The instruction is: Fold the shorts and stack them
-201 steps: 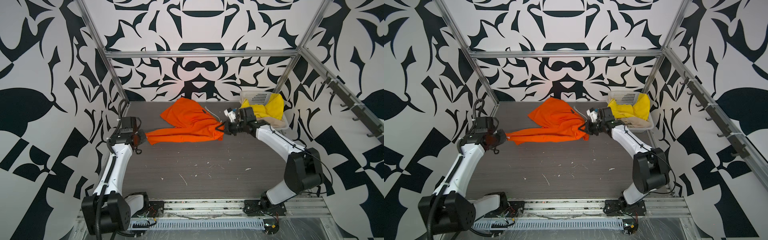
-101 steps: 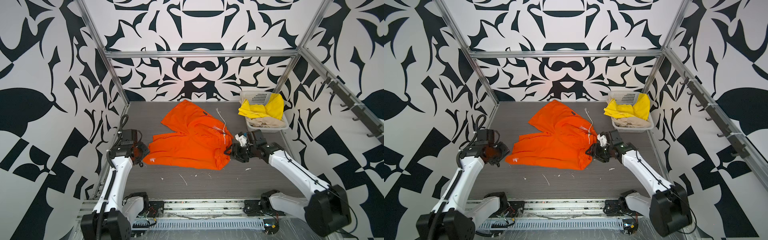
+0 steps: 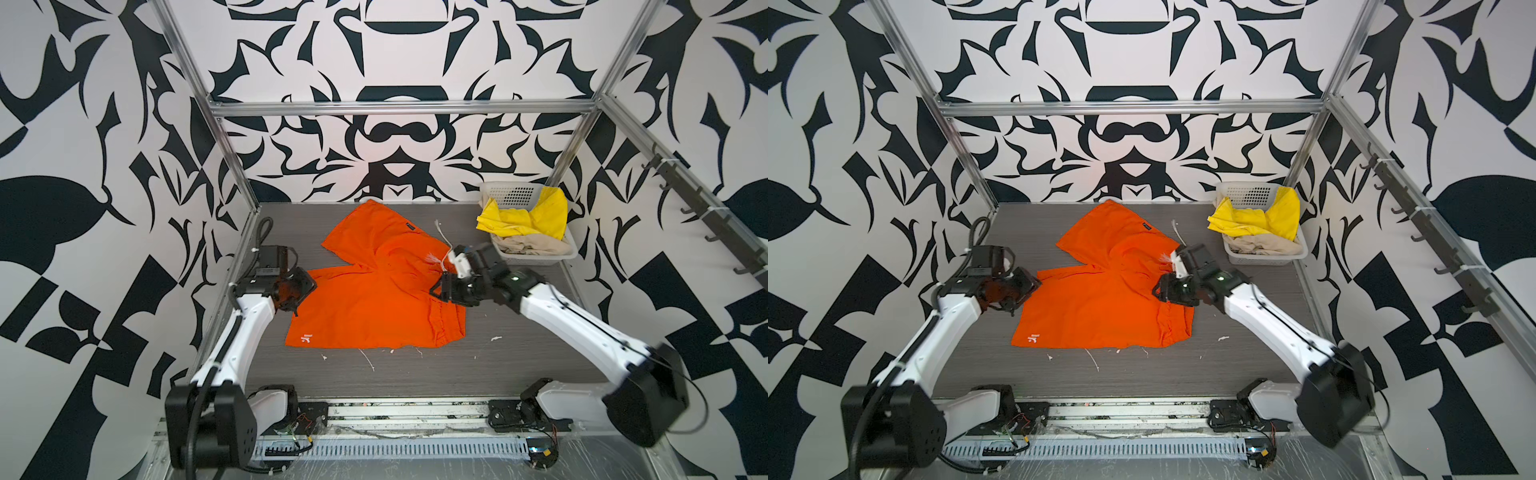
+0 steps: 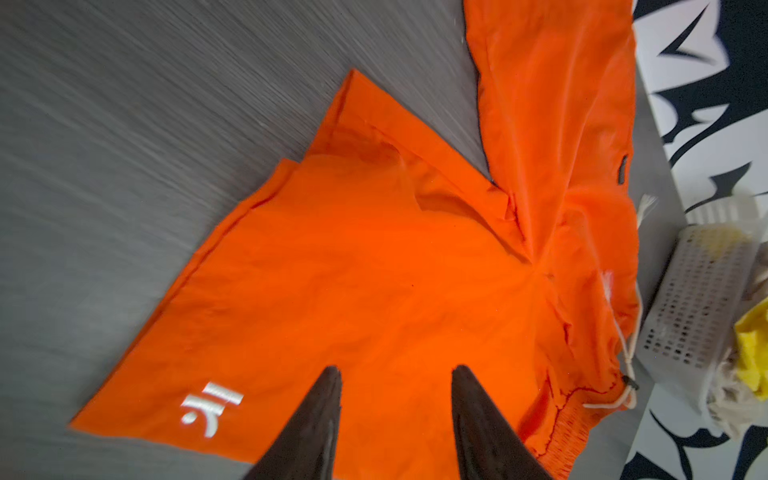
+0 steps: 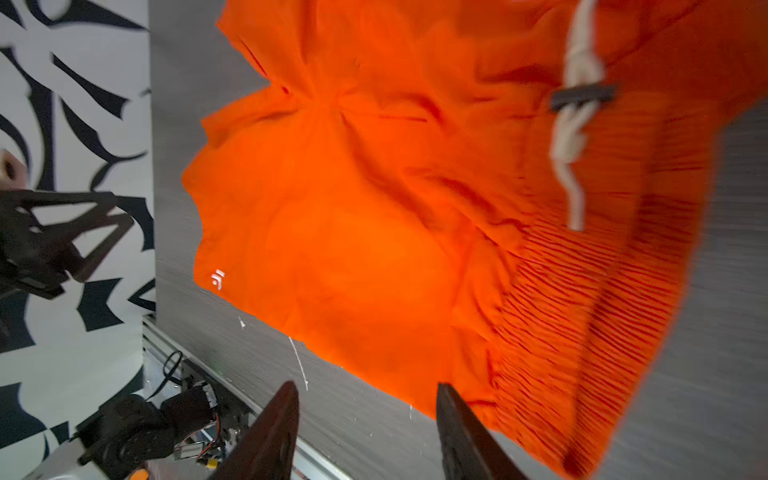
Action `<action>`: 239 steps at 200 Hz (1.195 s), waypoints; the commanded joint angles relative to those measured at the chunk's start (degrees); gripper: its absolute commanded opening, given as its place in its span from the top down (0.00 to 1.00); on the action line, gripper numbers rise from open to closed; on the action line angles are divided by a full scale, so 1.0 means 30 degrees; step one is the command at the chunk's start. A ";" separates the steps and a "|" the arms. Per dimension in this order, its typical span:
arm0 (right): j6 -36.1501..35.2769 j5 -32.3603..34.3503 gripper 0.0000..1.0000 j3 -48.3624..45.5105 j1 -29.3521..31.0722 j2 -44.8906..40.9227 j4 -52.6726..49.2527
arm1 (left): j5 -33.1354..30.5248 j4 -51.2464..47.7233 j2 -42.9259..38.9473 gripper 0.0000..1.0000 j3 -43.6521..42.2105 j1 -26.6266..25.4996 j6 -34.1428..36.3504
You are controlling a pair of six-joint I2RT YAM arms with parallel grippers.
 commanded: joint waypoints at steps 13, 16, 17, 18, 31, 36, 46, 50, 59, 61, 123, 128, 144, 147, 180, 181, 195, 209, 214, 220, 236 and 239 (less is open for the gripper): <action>0.1029 0.0029 0.44 -0.1337 0.0386 0.2938 0.3948 | 0.0716 0.2833 0.3507 0.54 -0.0338 -0.0433 -0.0687; 0.1015 0.0101 0.44 -0.1381 0.0376 0.3176 0.3932 | 0.0746 0.2880 0.3774 0.54 -0.0375 -0.0446 -0.0687; 0.0997 0.0156 0.44 -0.1416 0.0371 0.3229 0.3914 | 0.0752 0.2892 0.3863 0.54 -0.0365 -0.0447 -0.0687; 0.0988 0.0198 0.44 -0.1462 0.0369 0.3299 0.3905 | 0.0770 0.2913 0.3936 0.54 -0.0374 -0.0462 -0.0687; 0.0851 0.0622 0.44 -0.1960 0.0322 0.3914 0.3935 | 0.0669 0.3105 0.4772 0.55 -0.0616 -0.0459 -0.0673; 0.0858 0.0821 0.44 -0.2165 0.0308 0.4085 0.3781 | 0.0640 0.3159 0.5000 0.55 -0.0775 -0.0450 -0.0714; 0.0793 0.0965 0.44 -0.2642 0.0218 0.4261 0.3518 | 0.0609 0.3338 0.5313 0.55 -0.1212 -0.0455 -0.0910; 0.0799 0.1005 0.44 -0.2833 0.0183 0.4272 0.3391 | 0.0606 0.3422 0.5374 0.55 -0.1426 -0.0452 -0.1051; 0.0796 0.1175 0.44 -0.3342 0.0125 0.4179 0.2903 | 0.0634 0.3460 0.5452 0.55 -0.1875 -0.0463 -0.1326; 0.0787 0.1250 0.44 -0.3447 0.0130 0.4158 0.2769 | 0.0632 0.3468 0.5447 0.55 -0.2017 -0.0451 -0.1352; 0.1541 0.1890 0.42 -0.7446 0.0095 -0.1372 -0.2390 | 0.0769 0.2169 0.1686 0.53 -0.4180 -0.0448 -0.2241; 0.1399 0.2099 0.42 -0.7241 0.0061 -0.2015 -0.2925 | 0.0498 0.1924 0.1190 0.52 -0.4006 -0.0422 -0.2150; 0.0668 0.2383 0.40 -0.6000 -0.0345 -0.3403 -0.3807 | -0.0564 0.1239 -0.0029 0.46 -0.2946 -0.0306 -0.1611; 0.0557 0.2346 0.40 -0.5689 -0.0462 -0.3527 -0.3849 | -0.0656 0.1209 -0.0062 0.45 -0.2733 -0.0239 -0.1436; -0.0970 0.2085 0.39 -0.2472 -0.0923 -0.2397 -0.2870 | 0.0655 0.1123 0.2573 0.45 -0.0345 0.0784 -0.0037; -0.1020 0.2085 0.39 -0.2401 -0.0923 -0.2326 -0.2841 | 0.0692 0.1134 0.2676 0.45 -0.0277 0.0798 0.0018; -0.1373 0.1973 0.39 -0.1694 -0.0980 -0.1140 -0.2077 | 0.1717 0.1012 0.4247 0.48 0.0564 0.0793 0.0241; -0.1596 0.1753 0.40 -0.1270 -0.1010 0.0030 -0.1436 | 0.2594 0.1536 0.5445 0.49 0.0845 0.0720 0.0310; -0.1628 0.1656 0.40 -0.1246 -0.1012 0.0369 -0.1090 | 0.2748 0.1820 0.5710 0.50 0.0861 0.0720 0.0260; -0.1597 0.1621 0.40 -0.1270 -0.1025 0.0711 -0.0721 | 0.2961 0.2220 0.6117 0.50 0.0901 0.0723 0.0250; -0.1497 0.1301 0.40 -0.1435 -0.1011 0.1438 0.0038 | 0.3204 0.2694 0.7036 0.52 0.1304 0.0652 0.0321; -0.1480 0.1270 0.40 -0.1463 -0.1011 0.1564 0.0151 | 0.3192 0.2676 0.7215 0.52 0.1438 0.0616 0.0424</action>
